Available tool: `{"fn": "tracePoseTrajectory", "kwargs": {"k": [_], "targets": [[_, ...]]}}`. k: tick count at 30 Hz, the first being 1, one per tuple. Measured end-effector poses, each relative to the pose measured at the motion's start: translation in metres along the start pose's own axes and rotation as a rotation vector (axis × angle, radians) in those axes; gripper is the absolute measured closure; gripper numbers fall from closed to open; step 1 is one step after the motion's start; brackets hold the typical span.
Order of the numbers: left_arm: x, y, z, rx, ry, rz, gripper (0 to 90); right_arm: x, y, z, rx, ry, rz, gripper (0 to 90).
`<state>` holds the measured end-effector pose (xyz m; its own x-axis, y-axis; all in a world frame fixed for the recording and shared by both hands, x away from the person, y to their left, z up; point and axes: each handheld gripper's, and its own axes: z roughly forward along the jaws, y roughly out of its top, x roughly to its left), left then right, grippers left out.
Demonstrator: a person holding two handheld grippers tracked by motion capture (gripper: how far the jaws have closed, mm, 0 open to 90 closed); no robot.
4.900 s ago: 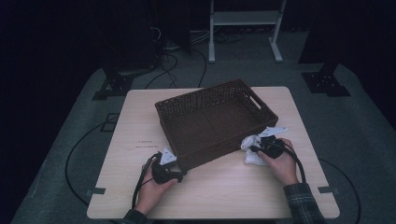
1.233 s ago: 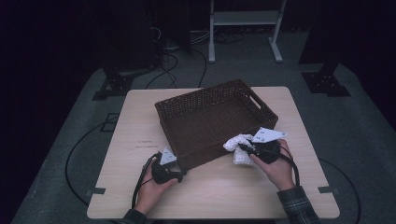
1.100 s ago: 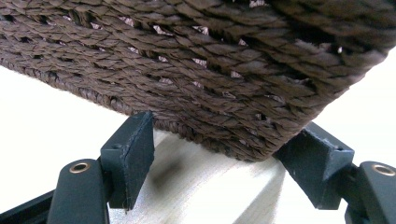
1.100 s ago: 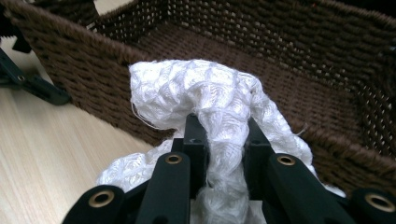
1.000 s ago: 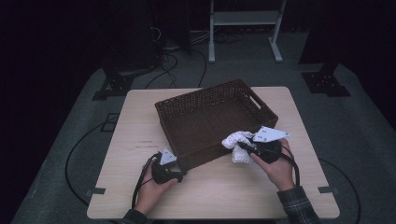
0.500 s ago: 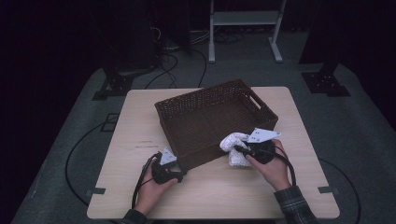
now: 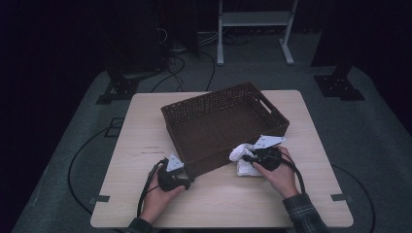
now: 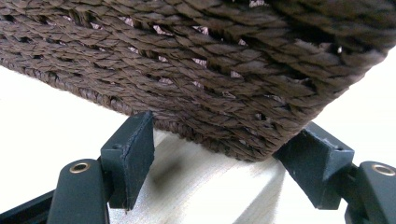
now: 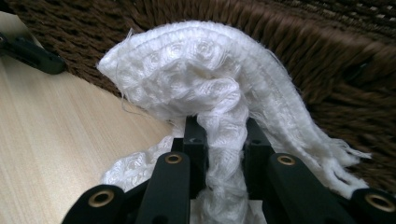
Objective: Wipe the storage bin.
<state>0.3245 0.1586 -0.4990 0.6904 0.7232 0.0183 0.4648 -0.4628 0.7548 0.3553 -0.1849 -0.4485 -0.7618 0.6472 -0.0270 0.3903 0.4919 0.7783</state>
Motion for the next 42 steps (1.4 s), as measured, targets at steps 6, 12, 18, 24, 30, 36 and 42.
{"fn": "tracePoseTrajectory", "kwargs": {"k": [6, 12, 18, 24, 30, 36, 42], "targets": [[0.000, 0.000, 0.000, 0.000, 0.000, 0.000, 27.8, -0.001, -0.003, 0.008, 0.029, 0.013, 0.009, 76.3], [0.000, 0.000, 0.000, 0.001, 0.000, 0.001, 27.8, 0.001, -0.007, 0.021, 0.068, 0.019, -0.010, 76.6], [0.000, 0.000, 0.000, 0.001, 0.001, 0.001, 27.9, 0.003, -0.009, 0.029, 0.075, 0.027, -0.007, 76.7], [0.000, 0.000, 0.000, 0.001, 0.001, 0.000, 28.0, 0.011, -0.012, 0.040, 0.116, 0.037, -0.023, 76.6], [0.000, 0.000, 0.000, 0.002, 0.000, 0.000, 28.0, 0.014, -0.011, 0.040, 0.116, 0.028, -0.042, 76.6], [0.000, 0.000, 0.000, 0.003, 0.000, -0.001, 28.0, 0.018, -0.005, 0.027, 0.078, 0.023, -0.066, 76.7], [0.000, 0.000, 0.000, 0.003, 0.000, -0.001, 28.0, 0.021, 0.004, 0.010, 0.007, 0.024, -0.084, 76.7]]}}
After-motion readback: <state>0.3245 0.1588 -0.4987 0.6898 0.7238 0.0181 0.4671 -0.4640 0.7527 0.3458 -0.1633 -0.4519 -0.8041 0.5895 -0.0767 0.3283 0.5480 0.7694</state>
